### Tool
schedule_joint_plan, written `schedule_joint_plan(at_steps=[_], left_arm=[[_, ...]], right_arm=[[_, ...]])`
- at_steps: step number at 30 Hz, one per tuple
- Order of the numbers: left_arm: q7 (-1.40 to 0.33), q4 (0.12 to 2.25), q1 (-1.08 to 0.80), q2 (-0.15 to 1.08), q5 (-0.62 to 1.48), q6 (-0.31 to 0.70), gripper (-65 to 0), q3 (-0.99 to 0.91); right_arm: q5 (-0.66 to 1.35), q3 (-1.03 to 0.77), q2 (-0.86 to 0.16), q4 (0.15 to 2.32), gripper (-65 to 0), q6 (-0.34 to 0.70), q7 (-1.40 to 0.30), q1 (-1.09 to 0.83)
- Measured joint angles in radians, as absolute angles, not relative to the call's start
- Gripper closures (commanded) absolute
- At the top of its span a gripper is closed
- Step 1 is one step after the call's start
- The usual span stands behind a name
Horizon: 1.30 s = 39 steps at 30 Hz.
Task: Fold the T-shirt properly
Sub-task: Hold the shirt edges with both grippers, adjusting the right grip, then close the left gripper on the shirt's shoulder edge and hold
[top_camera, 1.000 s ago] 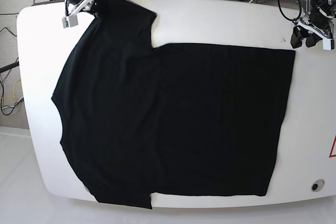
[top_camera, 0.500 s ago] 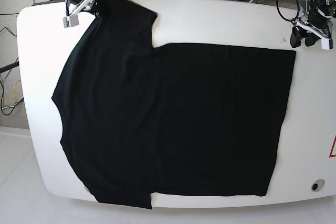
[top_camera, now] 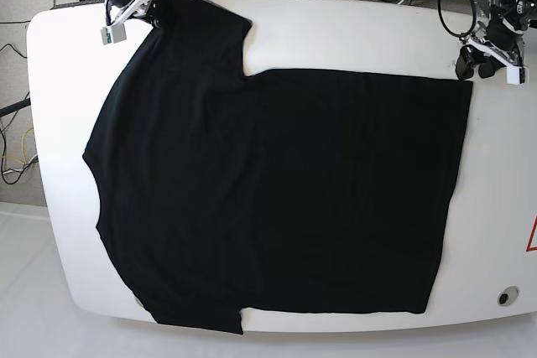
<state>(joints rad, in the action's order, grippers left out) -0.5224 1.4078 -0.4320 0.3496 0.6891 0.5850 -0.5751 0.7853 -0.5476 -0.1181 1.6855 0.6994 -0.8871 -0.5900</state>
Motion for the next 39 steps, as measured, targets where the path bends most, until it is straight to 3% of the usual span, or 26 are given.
schedule_joint_plan(at_steps=[11,23,31,39], left_arm=[[-0.535,1.409,-0.419,0.34,0.708,0.593,-28.0,-0.55],[-0.545,1.409,-0.41,0.332,0.697,0.595,-0.5,-0.537],[-0.546,1.409,-0.41,0.332,0.693,0.6,-6.9,-0.535],[-0.546,1.412,-0.413,0.328,0.681,0.599,0.0,-0.534]], right_arm=[[0.781,-0.546,-0.116,1.686,0.0,0.699,-0.887,-0.59],[0.782,-0.542,-0.114,1.68,0.0,0.7,-0.887,-0.585],[0.778,-0.542,-0.111,1.681,0.0,0.7,-0.883,-0.585],[0.774,-0.542,-0.111,1.681,0.0,0.7,-0.883,-0.585]])
